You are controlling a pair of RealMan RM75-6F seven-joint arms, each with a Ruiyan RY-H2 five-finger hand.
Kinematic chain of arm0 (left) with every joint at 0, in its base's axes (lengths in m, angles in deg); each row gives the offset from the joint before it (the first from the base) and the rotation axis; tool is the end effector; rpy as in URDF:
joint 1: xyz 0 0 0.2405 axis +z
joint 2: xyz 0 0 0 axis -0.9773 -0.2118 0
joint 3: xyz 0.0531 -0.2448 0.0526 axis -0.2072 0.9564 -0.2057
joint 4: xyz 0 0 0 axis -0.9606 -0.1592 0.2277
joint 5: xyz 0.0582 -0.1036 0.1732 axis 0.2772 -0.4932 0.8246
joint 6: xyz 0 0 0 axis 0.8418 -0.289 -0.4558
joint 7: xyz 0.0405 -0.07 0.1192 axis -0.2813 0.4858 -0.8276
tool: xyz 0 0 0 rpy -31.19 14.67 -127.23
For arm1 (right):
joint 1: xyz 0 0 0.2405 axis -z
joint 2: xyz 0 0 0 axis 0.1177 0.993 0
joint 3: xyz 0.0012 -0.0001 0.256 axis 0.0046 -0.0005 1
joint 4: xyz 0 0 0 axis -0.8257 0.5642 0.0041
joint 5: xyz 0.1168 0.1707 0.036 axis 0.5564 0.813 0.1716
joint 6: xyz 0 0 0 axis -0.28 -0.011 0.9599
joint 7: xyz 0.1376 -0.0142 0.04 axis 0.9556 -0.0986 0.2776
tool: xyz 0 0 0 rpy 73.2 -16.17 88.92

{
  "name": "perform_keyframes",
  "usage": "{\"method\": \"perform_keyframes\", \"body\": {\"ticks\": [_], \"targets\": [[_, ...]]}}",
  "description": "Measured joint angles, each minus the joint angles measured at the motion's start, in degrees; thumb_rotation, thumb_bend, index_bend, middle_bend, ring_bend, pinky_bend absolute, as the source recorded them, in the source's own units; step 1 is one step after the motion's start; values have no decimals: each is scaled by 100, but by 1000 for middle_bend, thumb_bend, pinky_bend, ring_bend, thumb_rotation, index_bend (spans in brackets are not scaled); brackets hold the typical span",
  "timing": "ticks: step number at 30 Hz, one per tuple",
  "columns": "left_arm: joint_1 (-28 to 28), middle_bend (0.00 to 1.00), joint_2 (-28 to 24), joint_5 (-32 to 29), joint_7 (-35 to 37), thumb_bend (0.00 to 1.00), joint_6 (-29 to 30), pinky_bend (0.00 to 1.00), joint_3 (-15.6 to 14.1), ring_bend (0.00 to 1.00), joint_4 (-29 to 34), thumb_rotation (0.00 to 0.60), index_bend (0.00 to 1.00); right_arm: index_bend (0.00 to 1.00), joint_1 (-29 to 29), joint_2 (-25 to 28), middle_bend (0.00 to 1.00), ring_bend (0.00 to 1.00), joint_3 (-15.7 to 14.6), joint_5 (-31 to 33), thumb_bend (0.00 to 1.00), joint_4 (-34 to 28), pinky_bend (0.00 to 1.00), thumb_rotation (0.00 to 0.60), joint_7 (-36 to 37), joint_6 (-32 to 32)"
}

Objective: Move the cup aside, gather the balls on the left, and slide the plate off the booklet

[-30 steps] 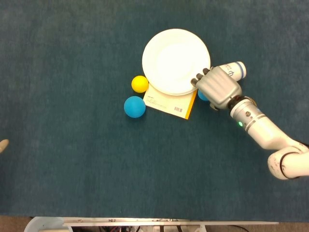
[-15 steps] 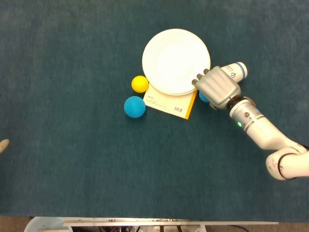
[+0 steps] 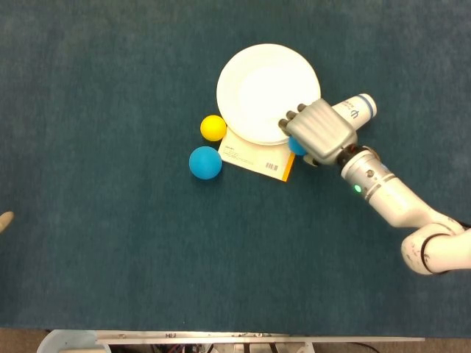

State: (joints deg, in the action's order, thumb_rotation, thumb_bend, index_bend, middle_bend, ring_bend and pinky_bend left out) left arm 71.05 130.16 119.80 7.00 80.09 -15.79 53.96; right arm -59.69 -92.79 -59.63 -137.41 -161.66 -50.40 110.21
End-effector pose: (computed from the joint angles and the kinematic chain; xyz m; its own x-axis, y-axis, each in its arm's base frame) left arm -0.2999 0.1684 0.1860 0.2258 0.1841 0.9566 0.9742 -0.0449 -0.2213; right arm -0.1172 -0.3382 -0.0609 0.7573 -0.1766 0.6288 -0.5851 -0.6111 0.5331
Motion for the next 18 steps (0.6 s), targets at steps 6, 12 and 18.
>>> {"method": "perform_keyframes", "body": {"ticks": [6,12,18], "targets": [[42,106,-55,12,-46,184,70,50,-10,52,56,600,149,532,-144,-27,487,441,233,-50,176,-277,633,600,32,-50],[87,106,-121,28,-98,184,135,51,-24,52,127,600,149,532,-342,-209,486,440,514,42,176,-463,633,600,2,-90],[137,106,-182,39,-131,184,198,50,-40,52,183,600,149,532,-596,-375,487,440,828,348,175,-509,634,600,-140,-103]]}}
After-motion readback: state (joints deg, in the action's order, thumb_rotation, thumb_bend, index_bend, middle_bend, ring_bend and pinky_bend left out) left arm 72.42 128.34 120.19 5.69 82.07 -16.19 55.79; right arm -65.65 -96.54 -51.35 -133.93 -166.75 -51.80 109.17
